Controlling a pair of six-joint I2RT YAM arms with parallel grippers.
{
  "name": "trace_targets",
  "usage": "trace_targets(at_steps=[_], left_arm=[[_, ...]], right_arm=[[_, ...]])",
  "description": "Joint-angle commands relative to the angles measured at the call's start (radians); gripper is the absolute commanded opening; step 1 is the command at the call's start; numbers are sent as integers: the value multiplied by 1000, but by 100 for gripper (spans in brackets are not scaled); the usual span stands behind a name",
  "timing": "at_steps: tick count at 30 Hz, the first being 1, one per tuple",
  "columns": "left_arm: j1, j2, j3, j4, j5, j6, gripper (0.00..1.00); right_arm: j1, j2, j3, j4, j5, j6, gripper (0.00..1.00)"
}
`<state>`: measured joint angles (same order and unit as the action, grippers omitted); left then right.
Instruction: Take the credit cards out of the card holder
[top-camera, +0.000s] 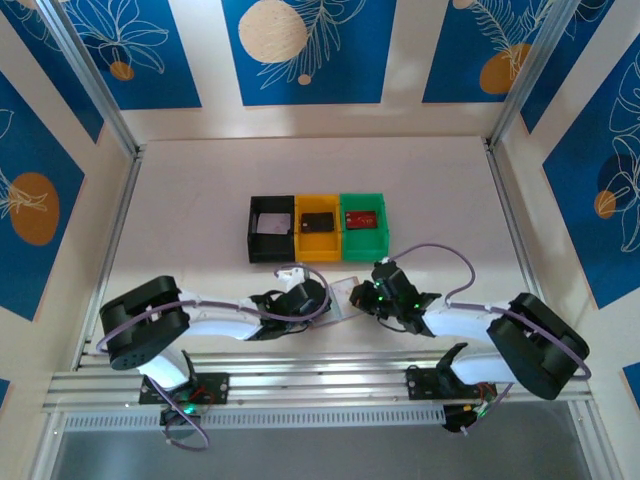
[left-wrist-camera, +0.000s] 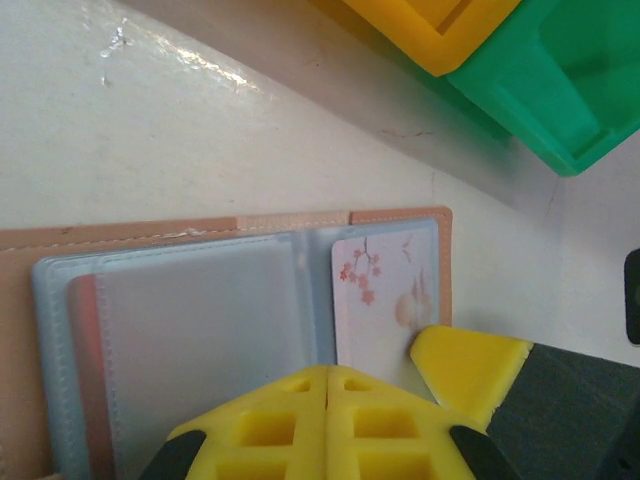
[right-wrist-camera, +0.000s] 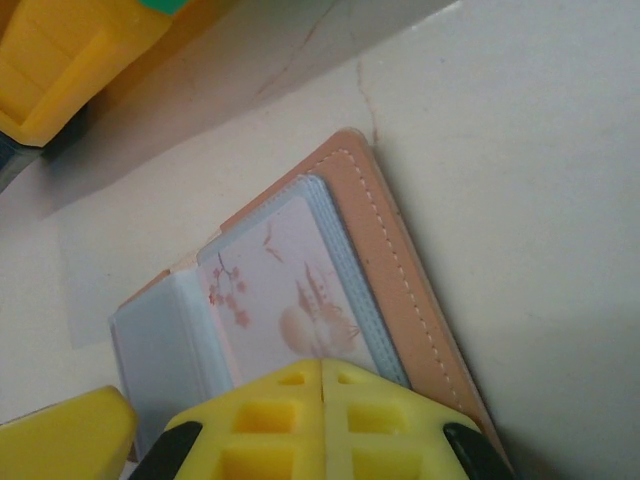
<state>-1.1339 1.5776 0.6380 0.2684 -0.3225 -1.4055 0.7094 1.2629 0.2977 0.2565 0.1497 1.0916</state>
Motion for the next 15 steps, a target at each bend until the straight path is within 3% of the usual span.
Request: trace_targets(at_steps=[1, 8, 15], left_arm=[[-7, 15, 17, -16, 4, -15, 0], [-11, 42, 116, -105, 25, -7, 3], [-13, 82, 176, -165, 30, -12, 6]], right_arm=[[-4, -55, 1, -138, -25, -25, 3], [-38, -217, 65, -323, -3, -106, 5], [-158, -241, 33, -314, -103, -144, 8]])
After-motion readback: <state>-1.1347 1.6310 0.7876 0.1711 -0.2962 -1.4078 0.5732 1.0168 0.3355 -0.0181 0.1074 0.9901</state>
